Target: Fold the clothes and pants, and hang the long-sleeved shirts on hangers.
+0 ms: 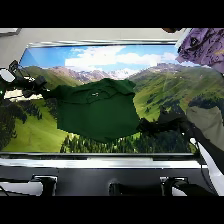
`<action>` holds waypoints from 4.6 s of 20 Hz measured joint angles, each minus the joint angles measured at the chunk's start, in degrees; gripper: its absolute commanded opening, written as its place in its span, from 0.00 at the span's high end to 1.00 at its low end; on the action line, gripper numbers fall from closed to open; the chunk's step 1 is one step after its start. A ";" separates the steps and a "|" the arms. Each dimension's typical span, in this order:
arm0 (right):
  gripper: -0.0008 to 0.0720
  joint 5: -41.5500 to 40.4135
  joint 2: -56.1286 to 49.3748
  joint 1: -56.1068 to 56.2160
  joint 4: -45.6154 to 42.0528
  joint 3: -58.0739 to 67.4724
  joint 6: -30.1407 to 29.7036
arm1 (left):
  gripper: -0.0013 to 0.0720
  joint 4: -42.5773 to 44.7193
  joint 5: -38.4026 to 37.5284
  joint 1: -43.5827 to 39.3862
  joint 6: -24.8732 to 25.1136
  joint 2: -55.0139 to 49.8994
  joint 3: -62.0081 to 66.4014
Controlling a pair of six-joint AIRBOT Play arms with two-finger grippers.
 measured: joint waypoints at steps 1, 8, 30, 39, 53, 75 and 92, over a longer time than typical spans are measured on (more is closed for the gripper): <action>0.95 1.86 -0.31 0.55 0.04 0.00 0.94 | 0.96 0.02 -0.02 0.00 0.02 0.00 0.00; 0.95 5.01 -2.01 -7.56 -9.64 18.60 9.09 | 0.96 0.13 -0.70 0.04 0.04 0.00 0.00; 0.32 -17.27 -0.98 -23.65 -7.65 24.98 -0.28 | 0.96 0.15 -6.43 -6.10 0.04 -0.26 -0.28; 0.33 11.56 -4.37 3.15 3.30 7.69 7.34 | 0.96 0.15 -4.44 -6.10 0.04 -0.74 -0.28; 0.96 15.76 -10.64 6.80 -0.11 19.89 10.16 | 0.96 0.02 -3.98 -6.03 0.04 -2.29 0.87; 0.95 -35.32 18.29 -8.74 -9.49 75.41 14.78 | 0.96 6.78 -8.70 -2.84 5.60 39.32 27.30; 0.84 -6.56 -33.35 -2.12 -5.14 60.65 9.62 | 0.96 6.88 7.93 -8.31 6.10 -13.20 23.63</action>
